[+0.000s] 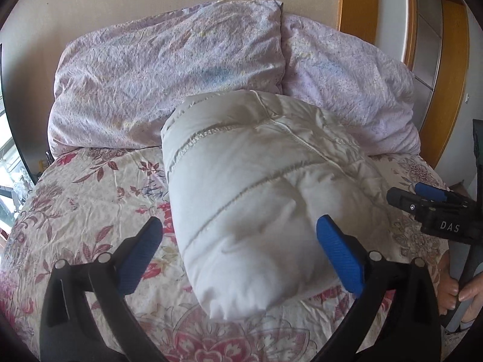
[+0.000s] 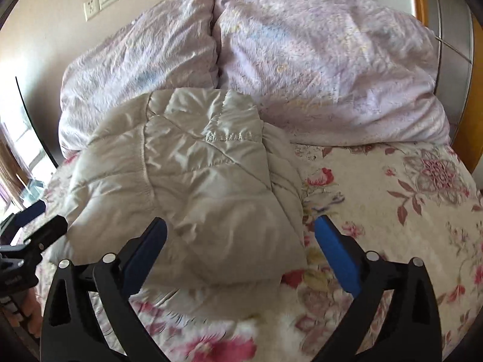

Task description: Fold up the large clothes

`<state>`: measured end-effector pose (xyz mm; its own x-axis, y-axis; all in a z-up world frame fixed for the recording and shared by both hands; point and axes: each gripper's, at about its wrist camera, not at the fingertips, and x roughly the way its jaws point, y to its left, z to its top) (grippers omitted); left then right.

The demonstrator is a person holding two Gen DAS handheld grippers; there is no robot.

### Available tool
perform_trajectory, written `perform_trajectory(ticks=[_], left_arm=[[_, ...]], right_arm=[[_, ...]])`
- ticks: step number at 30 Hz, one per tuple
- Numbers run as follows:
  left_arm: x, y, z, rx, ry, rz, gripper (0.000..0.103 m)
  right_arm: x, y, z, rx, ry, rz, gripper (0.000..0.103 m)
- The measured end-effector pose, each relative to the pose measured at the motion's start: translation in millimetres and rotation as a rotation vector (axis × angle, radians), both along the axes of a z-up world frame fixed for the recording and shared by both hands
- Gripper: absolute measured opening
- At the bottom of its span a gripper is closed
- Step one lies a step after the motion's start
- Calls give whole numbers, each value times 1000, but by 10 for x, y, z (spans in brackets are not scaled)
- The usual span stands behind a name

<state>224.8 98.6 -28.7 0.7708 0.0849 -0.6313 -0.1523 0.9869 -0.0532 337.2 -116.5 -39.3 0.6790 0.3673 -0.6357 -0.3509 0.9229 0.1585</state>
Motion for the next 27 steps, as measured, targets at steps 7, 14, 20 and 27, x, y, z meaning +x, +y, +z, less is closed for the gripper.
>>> perform_trajectory(ticks=[7,14,20,27], left_arm=[[-344,-11,19,-52,10,26,101],[-659,-44,-37,-26,1,66,101],[-850,-113,-42,-18,13,49,101],[-942,-179,-49,-22,53,30,101]], right_arm=[[-430,-16,-2,-43,2,-2,102],[-739,-73,-24,-20,32,5,102],[-917,-175,-22,-8,73,2,102],[-1086,-212,-17,-30,103,9,102]])
